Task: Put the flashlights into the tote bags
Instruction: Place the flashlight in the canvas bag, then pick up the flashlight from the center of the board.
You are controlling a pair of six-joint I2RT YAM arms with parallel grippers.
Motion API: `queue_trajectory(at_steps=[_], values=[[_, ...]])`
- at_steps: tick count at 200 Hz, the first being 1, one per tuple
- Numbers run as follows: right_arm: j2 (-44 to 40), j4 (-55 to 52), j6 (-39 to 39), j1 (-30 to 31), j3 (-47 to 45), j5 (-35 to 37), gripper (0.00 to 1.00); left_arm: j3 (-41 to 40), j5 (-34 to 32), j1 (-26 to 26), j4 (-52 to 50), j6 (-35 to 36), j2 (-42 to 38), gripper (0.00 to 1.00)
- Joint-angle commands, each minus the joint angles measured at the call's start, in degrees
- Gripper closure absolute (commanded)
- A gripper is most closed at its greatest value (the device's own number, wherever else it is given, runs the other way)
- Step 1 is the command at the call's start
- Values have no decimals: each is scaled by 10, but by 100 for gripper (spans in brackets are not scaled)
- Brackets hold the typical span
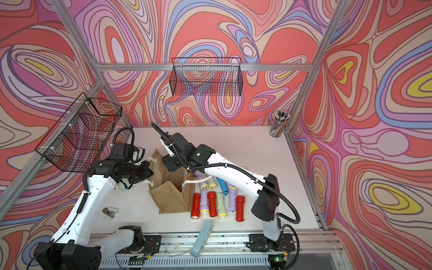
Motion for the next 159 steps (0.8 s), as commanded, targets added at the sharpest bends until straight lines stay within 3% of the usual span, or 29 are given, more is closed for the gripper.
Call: queue_trajectory(at_steps=[1,46,122,159], values=[[-38,17,-17,-7,-29,79,40,20,-40,2,-23,11,-3,97],[-108,18,9,-36,-91,127,39,27,-68,2,-30,8,-4,98],[-212,-21,114,-172,-234,106,39,73,-82,6,-66,66,16,96],[-239,-54,154,-224,-302,89,39,73,-41,8,-57,81,36,94]])
